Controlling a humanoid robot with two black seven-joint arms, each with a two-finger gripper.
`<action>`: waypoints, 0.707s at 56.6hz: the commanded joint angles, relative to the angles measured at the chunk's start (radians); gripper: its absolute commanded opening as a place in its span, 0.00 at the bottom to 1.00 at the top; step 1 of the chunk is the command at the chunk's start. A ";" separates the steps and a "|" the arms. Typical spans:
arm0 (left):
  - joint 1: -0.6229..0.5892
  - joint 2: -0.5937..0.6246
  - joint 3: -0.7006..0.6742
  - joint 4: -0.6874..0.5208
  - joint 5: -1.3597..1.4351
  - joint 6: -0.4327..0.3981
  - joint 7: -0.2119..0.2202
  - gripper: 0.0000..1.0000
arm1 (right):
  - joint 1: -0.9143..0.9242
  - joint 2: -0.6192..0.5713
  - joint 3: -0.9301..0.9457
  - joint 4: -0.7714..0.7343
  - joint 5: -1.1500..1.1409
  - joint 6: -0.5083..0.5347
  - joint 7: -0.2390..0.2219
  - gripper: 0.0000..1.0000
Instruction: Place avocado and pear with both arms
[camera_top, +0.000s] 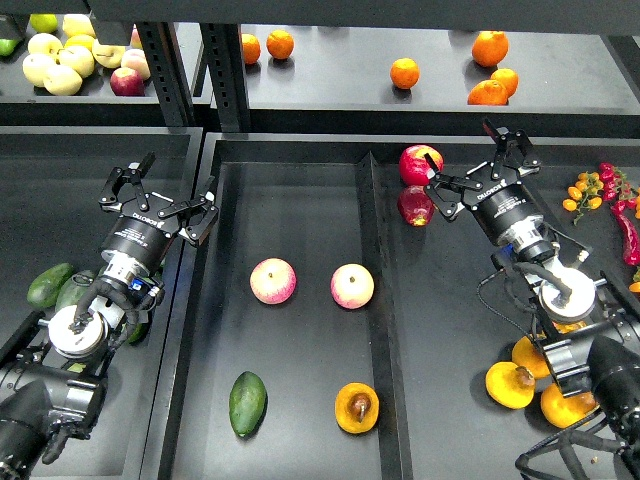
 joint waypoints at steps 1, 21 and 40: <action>-0.008 0.000 -0.001 0.001 0.000 0.000 0.000 0.99 | 0.001 0.000 -0.002 0.003 0.012 0.000 0.001 0.99; -0.010 0.000 -0.001 0.010 0.000 0.000 0.006 0.99 | 0.001 0.000 0.003 -0.008 0.013 0.000 -0.001 0.99; -0.010 0.000 -0.006 0.010 0.000 0.000 0.058 0.99 | 0.003 0.000 0.018 -0.008 0.013 0.000 -0.001 0.99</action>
